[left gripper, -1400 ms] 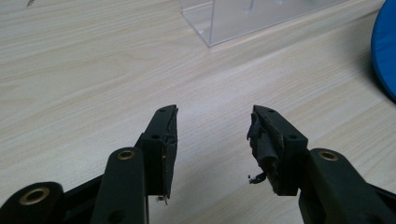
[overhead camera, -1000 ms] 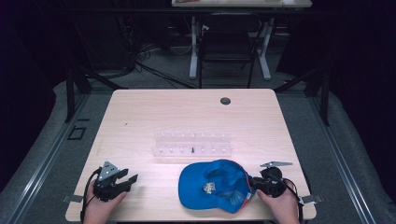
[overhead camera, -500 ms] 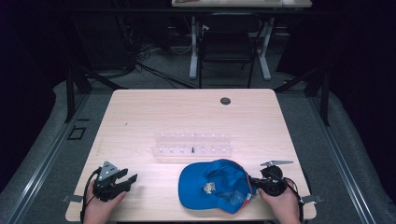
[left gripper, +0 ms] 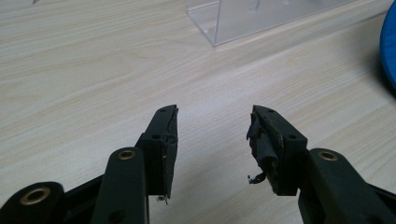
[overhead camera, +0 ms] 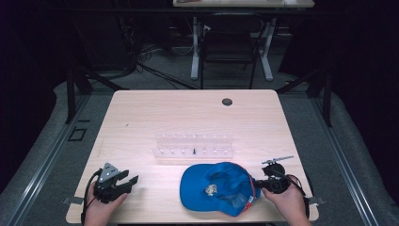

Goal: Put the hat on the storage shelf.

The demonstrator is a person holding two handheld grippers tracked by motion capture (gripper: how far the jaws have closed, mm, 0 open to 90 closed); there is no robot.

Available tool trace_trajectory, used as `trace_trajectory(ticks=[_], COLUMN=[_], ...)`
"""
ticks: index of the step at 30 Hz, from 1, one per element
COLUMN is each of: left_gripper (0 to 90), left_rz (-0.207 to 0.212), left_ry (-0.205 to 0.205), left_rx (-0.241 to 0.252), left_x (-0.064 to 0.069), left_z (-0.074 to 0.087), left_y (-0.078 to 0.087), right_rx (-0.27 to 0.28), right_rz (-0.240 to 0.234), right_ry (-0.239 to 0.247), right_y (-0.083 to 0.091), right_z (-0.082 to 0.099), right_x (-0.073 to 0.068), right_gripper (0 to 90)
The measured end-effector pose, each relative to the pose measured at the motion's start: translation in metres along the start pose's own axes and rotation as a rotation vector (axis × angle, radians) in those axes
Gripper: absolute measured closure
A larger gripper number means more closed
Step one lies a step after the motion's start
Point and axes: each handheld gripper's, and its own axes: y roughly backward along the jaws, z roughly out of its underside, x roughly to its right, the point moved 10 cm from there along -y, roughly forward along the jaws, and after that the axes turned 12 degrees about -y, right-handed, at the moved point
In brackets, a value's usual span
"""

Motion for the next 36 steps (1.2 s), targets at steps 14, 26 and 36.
trace_trajectory(ticks=[14, 26, 36], left_gripper=[51.9, 51.9, 51.9], left_rz=[0.008, 0.01, 0.016], left_ry=[0.002, -0.001, -0.002], left_rx=[0.0, 0.001, -0.004], left_x=[0.002, 0.002, 0.003], left_z=[0.0, 0.0, 0.0], left_y=[-0.001, 0.0, -0.001], right_rx=[-0.147, -0.22, -0.243], right_rz=[-0.02, 0.007, -0.024], right_ry=[-0.069, -0.102, -0.15], right_y=[0.017, 0.025, 0.037], right_z=[-0.011, -0.012, -0.023], right_x=[-0.008, -0.018, -0.025], right_gripper=[90.0, 90.0, 90.0])
